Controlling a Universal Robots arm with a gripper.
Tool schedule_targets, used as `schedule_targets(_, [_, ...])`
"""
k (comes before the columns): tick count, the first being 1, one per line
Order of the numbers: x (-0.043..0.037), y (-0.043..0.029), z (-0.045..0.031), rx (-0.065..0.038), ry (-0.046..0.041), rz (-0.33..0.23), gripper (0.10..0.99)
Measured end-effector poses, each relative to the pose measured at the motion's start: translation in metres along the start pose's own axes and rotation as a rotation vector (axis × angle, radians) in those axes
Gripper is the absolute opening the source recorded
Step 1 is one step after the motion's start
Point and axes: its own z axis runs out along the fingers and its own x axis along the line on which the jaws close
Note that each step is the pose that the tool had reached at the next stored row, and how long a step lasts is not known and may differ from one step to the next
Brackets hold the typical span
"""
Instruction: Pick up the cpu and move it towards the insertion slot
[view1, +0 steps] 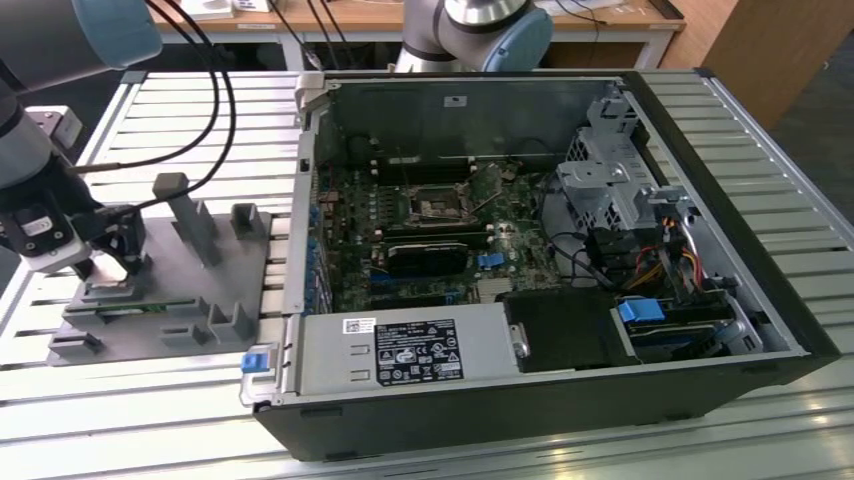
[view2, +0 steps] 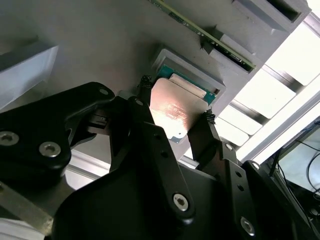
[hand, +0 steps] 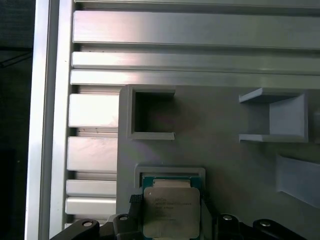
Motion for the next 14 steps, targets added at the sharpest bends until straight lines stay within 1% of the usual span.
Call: schedule_targets(14, [0.0,0.0002,-0.0039,0.0,-0.0002,0.0,0.541])
